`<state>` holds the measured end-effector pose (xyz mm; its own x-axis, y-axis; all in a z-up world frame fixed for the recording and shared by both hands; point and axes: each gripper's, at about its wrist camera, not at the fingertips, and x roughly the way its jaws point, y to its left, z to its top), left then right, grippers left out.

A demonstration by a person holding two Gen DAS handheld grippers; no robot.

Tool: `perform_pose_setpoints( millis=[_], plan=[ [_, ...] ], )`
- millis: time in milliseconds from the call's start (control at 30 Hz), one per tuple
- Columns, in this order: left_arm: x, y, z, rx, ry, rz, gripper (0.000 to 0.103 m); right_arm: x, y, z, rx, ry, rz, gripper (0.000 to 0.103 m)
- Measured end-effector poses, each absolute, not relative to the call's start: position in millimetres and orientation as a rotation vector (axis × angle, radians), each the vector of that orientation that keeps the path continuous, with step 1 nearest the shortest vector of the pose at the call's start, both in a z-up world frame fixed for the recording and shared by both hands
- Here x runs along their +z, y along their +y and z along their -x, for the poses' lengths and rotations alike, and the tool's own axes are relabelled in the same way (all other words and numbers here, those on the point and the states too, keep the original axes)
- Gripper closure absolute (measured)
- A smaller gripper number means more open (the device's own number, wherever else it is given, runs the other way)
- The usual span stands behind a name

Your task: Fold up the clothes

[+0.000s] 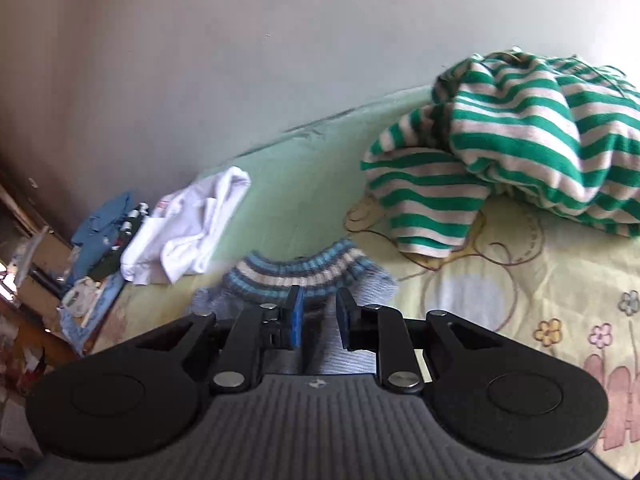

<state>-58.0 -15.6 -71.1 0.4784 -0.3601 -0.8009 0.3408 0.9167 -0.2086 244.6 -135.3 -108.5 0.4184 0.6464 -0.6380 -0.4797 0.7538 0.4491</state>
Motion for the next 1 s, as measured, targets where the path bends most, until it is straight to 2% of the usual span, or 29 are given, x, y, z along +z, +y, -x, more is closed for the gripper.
perform_pose_setpoints(
  millis=[200, 300, 567, 700, 1000],
  plan=[
    [-64.4, -13.2, 63.1, -0.439, 0.962, 0.023, 0.085, -118.5, -106.1, -250.4, 0.668, 0.890, -0.128, 0.096],
    [-61.3, -10.5, 66.1, -0.448, 0.952, 0.023, 0.085, -99.2, -105.0, -230.1, 0.650, 0.818, -0.027, 0.090],
    [-73.3, -2.5, 71.0, -0.545, 0.982, 0.002, 0.085, -109.0, -113.7, -169.8, 0.598, 0.891, 0.055, 0.083],
    [-63.2, 11.1, 89.6, -0.599, 0.940, -0.007, 0.084, -90.7, -147.1, -110.7, 0.598, 0.861, -0.043, 0.076],
    [-66.7, 33.2, 135.1, -0.635, 0.976, -0.031, 0.084, -106.2, -165.6, 56.9, 0.615, 1.015, -0.041, 0.075]
  ],
)
